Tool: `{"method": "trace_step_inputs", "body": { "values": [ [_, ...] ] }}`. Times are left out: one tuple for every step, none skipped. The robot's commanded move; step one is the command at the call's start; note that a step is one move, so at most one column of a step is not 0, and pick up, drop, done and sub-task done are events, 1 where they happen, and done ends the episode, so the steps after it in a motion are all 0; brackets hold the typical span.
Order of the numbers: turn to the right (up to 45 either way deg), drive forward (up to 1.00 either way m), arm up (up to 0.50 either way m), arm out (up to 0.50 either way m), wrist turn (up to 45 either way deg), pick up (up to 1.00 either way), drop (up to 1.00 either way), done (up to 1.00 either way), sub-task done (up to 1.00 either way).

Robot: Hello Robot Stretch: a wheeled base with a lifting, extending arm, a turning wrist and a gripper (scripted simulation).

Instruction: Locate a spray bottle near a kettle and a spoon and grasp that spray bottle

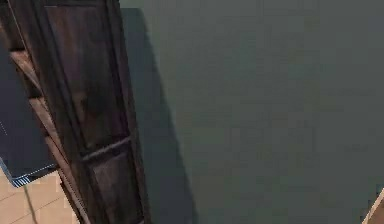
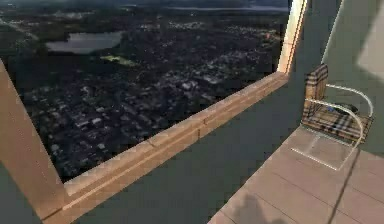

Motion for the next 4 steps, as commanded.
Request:
{"method": "trace_step_inputs", "body": {
  "values": [
    [-45.0, 0.00, 0.00, 0.00, 0.0, 0.00, 0.00, 0.00, 0.00],
    [-9.0, 0.00, 0.00, 0.00, 0.0, 0.00, 0.00, 0.00, 0.00],
    [0.0, 0.55, 0.00, 0.00, 0.0, 0.00, 0.00, 0.00, 0.00],
    [0.0, 1.00, 0.00, 0.00, 0.0, 0.00, 0.00, 0.00, 0.00]
  ]
}}
